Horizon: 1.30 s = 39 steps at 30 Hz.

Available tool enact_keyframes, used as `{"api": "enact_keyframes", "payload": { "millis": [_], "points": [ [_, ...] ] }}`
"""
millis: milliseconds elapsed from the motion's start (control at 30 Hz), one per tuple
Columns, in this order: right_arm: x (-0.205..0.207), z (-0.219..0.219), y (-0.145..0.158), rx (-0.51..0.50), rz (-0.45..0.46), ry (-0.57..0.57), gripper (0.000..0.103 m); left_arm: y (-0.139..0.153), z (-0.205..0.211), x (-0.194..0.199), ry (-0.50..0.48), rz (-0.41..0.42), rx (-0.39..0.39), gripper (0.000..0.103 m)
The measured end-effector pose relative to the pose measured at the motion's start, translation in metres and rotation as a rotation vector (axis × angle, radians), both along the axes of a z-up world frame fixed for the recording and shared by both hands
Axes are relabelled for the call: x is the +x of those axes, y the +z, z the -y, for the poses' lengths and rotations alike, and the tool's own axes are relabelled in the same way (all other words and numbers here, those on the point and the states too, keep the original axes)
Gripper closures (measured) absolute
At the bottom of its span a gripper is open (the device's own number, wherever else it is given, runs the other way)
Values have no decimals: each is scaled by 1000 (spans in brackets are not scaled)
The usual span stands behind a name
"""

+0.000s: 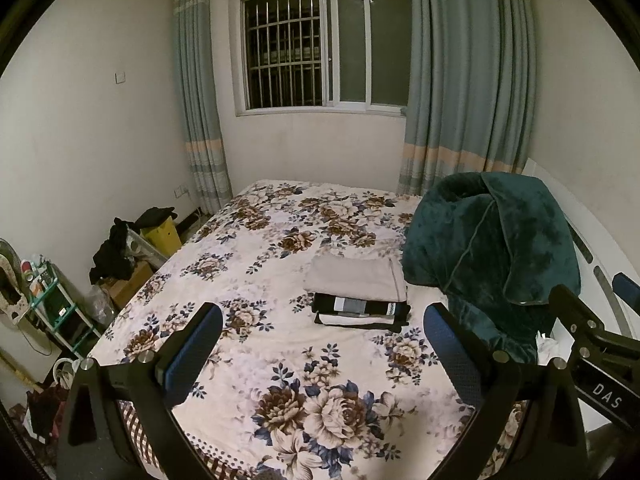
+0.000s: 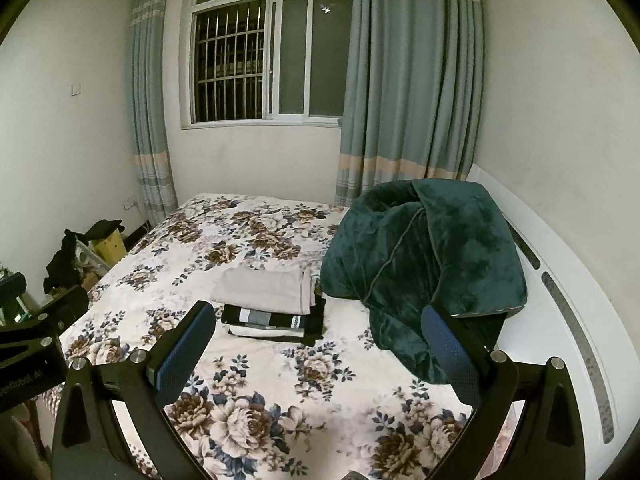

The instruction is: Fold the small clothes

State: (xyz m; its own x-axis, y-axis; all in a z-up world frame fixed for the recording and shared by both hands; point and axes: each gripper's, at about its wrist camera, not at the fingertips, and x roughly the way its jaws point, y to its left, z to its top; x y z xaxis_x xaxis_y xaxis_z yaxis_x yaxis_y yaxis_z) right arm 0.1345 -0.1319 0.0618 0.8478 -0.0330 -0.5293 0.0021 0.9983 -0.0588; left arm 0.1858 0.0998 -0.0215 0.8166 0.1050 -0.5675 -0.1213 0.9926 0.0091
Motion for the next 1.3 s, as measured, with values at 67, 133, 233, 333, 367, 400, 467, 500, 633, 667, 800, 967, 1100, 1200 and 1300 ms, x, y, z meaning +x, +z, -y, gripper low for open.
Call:
{"api": "enact_keyframes", "payload": {
  "millis": [67, 133, 233, 333, 367, 400, 467, 500, 633, 667, 800, 967, 1100, 1200, 1300],
  "points": [
    [0, -2, 0, -1, 2, 2, 0, 0, 0, 0, 0, -1, -1, 0],
    [1, -3, 0, 0, 2, 6, 0, 0, 0, 1, -2, 0, -1, 0],
    [0, -3, 0, -3, 5, 5, 0, 1, 1, -1, 2, 2, -2, 0],
    [0, -5, 0, 1, 4, 5, 0, 2, 1, -1, 3, 1, 0, 0],
    [0, -5, 0, 1, 6, 5, 0, 2, 1, -1, 2, 0, 0, 0],
    [0, -5, 0, 0, 7, 6, 0, 2, 1, -1, 3, 1, 1, 0],
    [0, -7, 0, 0, 9, 10, 0, 2, 1, -1, 3, 2, -2, 0],
    [0, -7, 0, -1, 9, 10, 0, 2, 1, -1, 4, 2, 1, 0],
    [0, -9, 0, -1, 12, 10, 0, 3, 1, 1, 3, 1, 3, 0],
    [0, -9, 0, -2, 11, 9, 0, 2, 1, 1, 2, 0, 3, 0],
    [0, -11, 1, -1, 12, 11, 0, 3, 1, 1, 3, 0, 3, 0],
    [0, -10, 1, 1, 12, 11, 0, 2, 1, 0, 3, 1, 1, 0],
    [1, -12, 1, 1, 16, 11, 0, 2, 1, 0, 4, 2, 1, 0],
    [3, -11, 3, 2, 20, 11, 0, 3, 2, 0, 4, 3, 3, 0],
    [3, -10, 4, 3, 20, 10, 0, 5, 3, 0, 7, 6, 3, 0]
  ]
}}
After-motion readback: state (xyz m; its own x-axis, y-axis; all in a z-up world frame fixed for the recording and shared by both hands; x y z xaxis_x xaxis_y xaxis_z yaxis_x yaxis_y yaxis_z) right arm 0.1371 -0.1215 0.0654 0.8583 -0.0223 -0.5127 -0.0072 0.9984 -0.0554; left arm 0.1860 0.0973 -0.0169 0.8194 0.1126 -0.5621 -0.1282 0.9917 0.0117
